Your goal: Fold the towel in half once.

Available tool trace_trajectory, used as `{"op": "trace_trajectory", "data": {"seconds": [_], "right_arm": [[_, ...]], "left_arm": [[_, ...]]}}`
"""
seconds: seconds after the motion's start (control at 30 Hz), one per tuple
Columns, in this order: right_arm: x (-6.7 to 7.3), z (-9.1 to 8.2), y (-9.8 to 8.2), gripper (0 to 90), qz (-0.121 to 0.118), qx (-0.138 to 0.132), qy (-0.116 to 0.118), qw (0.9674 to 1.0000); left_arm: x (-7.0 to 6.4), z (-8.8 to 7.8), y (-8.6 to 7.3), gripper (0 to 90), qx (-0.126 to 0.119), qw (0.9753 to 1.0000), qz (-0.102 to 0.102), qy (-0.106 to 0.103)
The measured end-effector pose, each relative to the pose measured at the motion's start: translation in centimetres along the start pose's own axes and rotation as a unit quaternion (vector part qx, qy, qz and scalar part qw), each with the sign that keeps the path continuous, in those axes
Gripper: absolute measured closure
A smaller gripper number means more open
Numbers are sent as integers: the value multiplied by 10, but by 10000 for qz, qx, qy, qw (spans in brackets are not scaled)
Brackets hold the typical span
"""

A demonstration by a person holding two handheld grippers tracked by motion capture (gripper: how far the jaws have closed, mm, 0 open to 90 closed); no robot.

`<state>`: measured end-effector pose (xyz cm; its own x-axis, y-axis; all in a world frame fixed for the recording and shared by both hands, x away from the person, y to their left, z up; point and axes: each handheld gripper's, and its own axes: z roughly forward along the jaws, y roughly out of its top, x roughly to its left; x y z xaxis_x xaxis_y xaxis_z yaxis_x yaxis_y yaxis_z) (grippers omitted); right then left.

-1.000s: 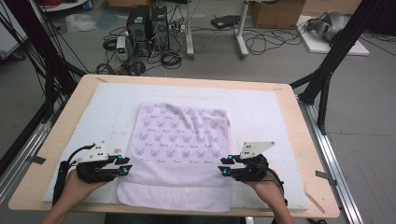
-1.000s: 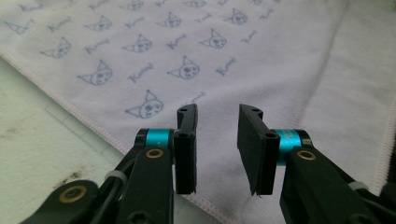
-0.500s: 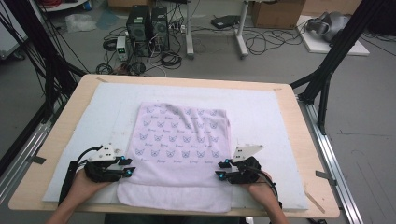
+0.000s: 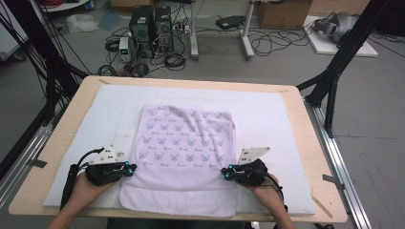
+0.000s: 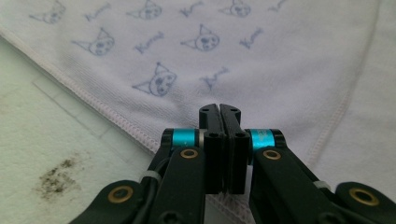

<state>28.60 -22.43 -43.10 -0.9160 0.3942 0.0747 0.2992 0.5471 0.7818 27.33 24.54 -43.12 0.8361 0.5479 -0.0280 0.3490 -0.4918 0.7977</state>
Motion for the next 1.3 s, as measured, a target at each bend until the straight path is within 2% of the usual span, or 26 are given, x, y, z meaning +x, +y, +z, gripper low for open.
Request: {"op": "trace_trajectory", "data": {"seconds": [0.17, 0.27, 0.33, 0.4, 0.47, 0.5, 0.57, 0.67, 0.77, 0.9, 1.03, 1.1, 1.17, 1.23, 1.3], "right_arm": [[4, -20, 18, 872, -165, -245, -32, 9996], [10, -34, 30, 873, -301, -404, -55, 9987], [17, -46, 37, 873, -347, -508, 8, 9981], [26, -53, 40, 871, -454, -518, 61, 9976], [33, -57, 40, 816, -510, -502, 215, 9972], [36, -57, 37, 763, -478, -448, 224, 9976], [34, -51, 28, 731, -346, -401, 260, 9983], [30, -37, 15, 701, -153, -359, 336, 9987], [28, -22, 6, 675, -109, -192, 395, 9990], [30, -5, -2, 656, -118, -46, 629, 9979], [38, 7, -9, 652, -236, 248, 800, 9962], [41, 12, -12, 674, -282, 404, 812, 9955], [42, 13, -13, 741, -278, 368, 759, 9960], [40, 12, -13, 863, -285, 387, 833, 9954], [40, 11, -12, 879, -338, 421, 854, 9949]], "left_arm": [[-3, -24, 17, 882, -250, 9996, 101, 73], [-4, -47, 27, 882, -467, 9988, 122, 118], [-9, -58, 30, 882, -573, 9983, 105, 45], [-17, -64, 27, 881, -524, 9984, 206, -35], [-23, -61, 21, 842, -424, 9988, 245, -99], [-23, -58, 18, 754, -378, 9990, 210, -99], [-23, -48, 10, 702, -209, 9995, 143, -171], [-23, -35, 3, 673, -91, 9996, 113, -244], [-26, -26, 0, 646, 29, 9993, 143, -332], [-30, -17, -8, 643, 191, 9983, 183, -512], [-36, -11, -16, 653, 430, 9965, 270, -658], [-38, -8, -21, 742, 410, 9964, 311, -668], [-36, -8, -20, 852, 412, 9960, 234, -753], [-36, -8, -18, 877, 450, 9958, 225, -768], [-37, -8, -17, 881, 423, 9960, 234, -754]]}}
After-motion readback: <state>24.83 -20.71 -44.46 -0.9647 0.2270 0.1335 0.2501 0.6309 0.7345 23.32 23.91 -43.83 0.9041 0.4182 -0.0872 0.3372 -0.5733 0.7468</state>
